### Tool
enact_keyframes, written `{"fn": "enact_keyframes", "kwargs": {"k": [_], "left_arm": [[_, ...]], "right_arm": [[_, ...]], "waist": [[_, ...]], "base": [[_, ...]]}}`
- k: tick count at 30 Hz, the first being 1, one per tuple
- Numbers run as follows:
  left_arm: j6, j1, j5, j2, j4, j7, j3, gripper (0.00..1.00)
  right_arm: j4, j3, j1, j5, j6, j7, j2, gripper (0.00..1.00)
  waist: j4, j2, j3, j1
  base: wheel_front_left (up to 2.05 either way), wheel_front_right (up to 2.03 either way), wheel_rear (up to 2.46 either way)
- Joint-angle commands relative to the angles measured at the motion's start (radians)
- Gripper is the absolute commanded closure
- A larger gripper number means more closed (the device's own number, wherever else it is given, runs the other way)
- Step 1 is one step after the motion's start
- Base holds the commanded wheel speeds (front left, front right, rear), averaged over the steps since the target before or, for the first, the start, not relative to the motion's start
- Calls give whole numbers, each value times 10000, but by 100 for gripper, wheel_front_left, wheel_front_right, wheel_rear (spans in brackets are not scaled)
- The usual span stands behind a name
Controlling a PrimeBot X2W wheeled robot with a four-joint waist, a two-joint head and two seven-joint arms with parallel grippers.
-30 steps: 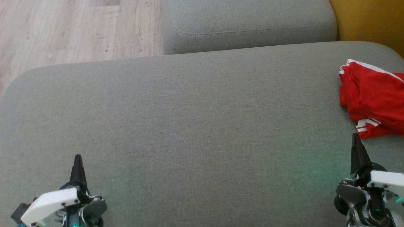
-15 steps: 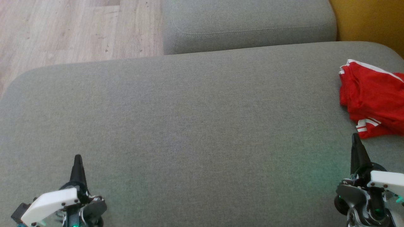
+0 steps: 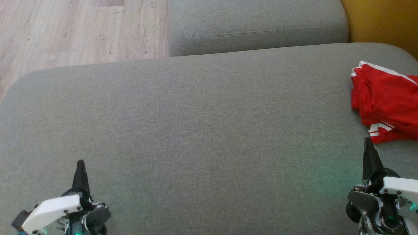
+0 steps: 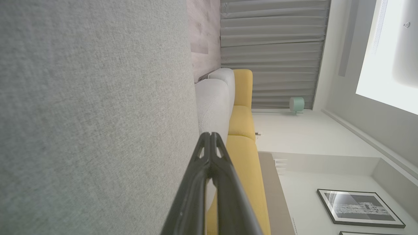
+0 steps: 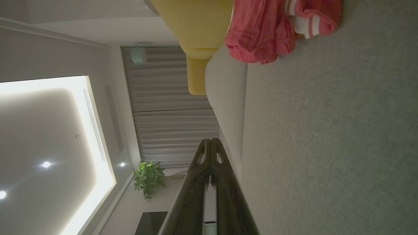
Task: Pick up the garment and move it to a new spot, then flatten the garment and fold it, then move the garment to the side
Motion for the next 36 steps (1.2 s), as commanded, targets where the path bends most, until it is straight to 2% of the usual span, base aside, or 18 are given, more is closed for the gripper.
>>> {"fn": "enact_keyframes", "kwargs": {"k": [1,36], "left_arm": [[-65,-497,-55,50,-364,30,390,100],[-65,-497,-56,50,-364,30,390,100]], "right_arm": [[-382,210,-524,73,-7,55,-83,100],[-382,210,-524,73,-7,55,-83,100]], "waist": [[0,-1,0,0],[0,-1,0,0]], "base": [[0,0,0],[0,0,0]]}}
